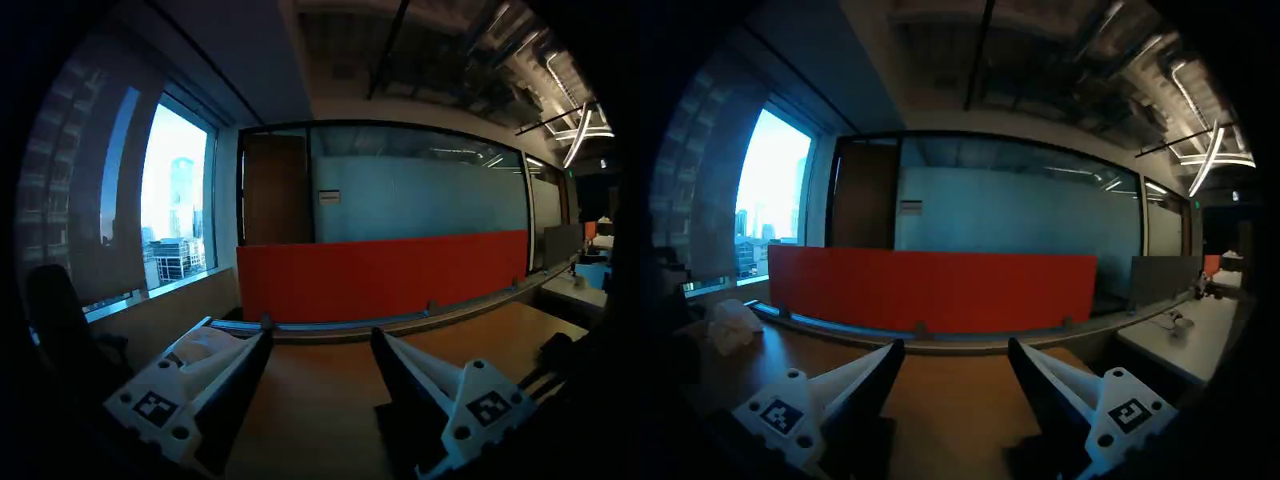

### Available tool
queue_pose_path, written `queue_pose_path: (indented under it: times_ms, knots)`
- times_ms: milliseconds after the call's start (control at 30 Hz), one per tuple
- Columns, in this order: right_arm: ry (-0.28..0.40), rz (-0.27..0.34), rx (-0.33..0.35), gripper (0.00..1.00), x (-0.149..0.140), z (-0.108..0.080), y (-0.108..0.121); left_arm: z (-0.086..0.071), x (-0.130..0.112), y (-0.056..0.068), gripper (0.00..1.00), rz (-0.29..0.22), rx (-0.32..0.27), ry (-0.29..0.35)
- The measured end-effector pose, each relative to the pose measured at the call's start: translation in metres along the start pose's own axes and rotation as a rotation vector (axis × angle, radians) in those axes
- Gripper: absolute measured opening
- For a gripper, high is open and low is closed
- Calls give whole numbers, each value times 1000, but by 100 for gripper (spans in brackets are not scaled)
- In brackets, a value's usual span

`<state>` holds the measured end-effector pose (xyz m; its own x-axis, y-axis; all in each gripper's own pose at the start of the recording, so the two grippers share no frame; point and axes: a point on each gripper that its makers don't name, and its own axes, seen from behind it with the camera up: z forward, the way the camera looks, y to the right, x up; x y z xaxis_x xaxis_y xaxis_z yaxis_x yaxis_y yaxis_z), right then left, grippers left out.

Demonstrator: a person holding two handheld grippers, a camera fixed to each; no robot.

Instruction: Fold towel

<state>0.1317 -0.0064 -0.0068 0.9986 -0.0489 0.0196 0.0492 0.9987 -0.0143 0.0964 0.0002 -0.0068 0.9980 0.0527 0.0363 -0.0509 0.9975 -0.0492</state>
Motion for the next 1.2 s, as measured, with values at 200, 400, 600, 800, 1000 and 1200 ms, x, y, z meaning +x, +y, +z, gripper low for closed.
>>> queue_pose_path:
  times_ms: [200, 400, 600, 800, 1000, 1200]
  knots:
    - [-33, -22, 48, 100, 5, -3, -11, -2, -1, 7, 90, 25, -51, -42]
    - [-100, -61, 134, 100, -5, -8, -30, -5, -11, 15, 90, 61, -117, -104]
    - [-150, -103, 226, 100, -13, -12, -49, -7, -20, 29, 90, 87, -196, -155]
    - [-226, -138, 340, 100, -34, -20, -72, -10, -39, 49, 90, 115, -291, -208]
    - [-291, -187, 437, 100, -54, -28, -91, -14, -62, 66, 90, 124, -368, -264]
    - [-330, -220, 507, 100, -69, -32, -106, -17, -76, 80, 90, 134, -432, -294]
